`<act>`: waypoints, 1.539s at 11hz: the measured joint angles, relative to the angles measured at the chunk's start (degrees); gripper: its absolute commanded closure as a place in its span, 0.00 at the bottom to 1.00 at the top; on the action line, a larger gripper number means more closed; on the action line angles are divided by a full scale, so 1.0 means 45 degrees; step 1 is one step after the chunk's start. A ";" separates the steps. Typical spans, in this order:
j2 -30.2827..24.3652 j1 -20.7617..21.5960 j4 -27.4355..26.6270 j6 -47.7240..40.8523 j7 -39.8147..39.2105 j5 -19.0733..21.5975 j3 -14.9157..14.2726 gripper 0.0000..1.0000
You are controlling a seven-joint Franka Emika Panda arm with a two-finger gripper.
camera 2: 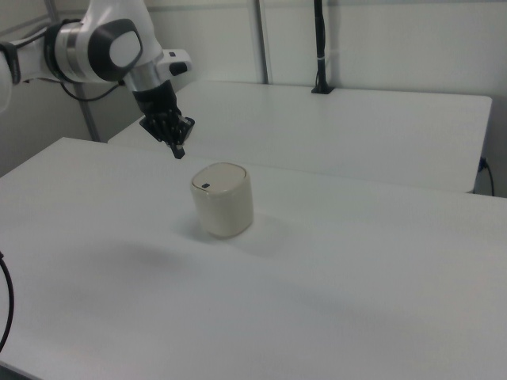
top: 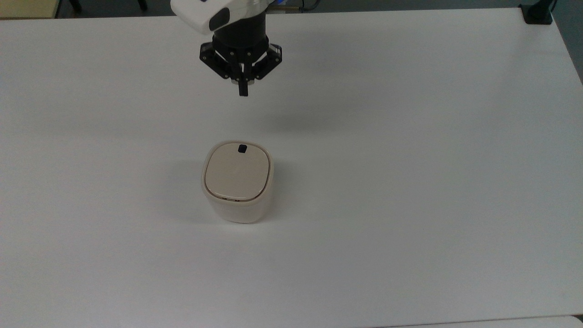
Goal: Open the trash bin
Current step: 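Move the gripper toward the cream bin and lower it over the lid, then lower the gripper fingers onto the dark tab on the bin lid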
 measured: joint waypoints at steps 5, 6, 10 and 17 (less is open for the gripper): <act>0.1243 0.0001 -0.0004 0.1941 0.0575 -0.0011 0.0000 1.00; 0.1481 0.0001 0.0001 0.2182 0.0723 -0.0068 0.0000 1.00; 0.2122 -0.0006 0.0004 0.2759 0.1323 -0.0510 0.0000 1.00; 0.2551 -0.0040 0.0039 0.2771 0.1375 -0.0705 -0.0005 1.00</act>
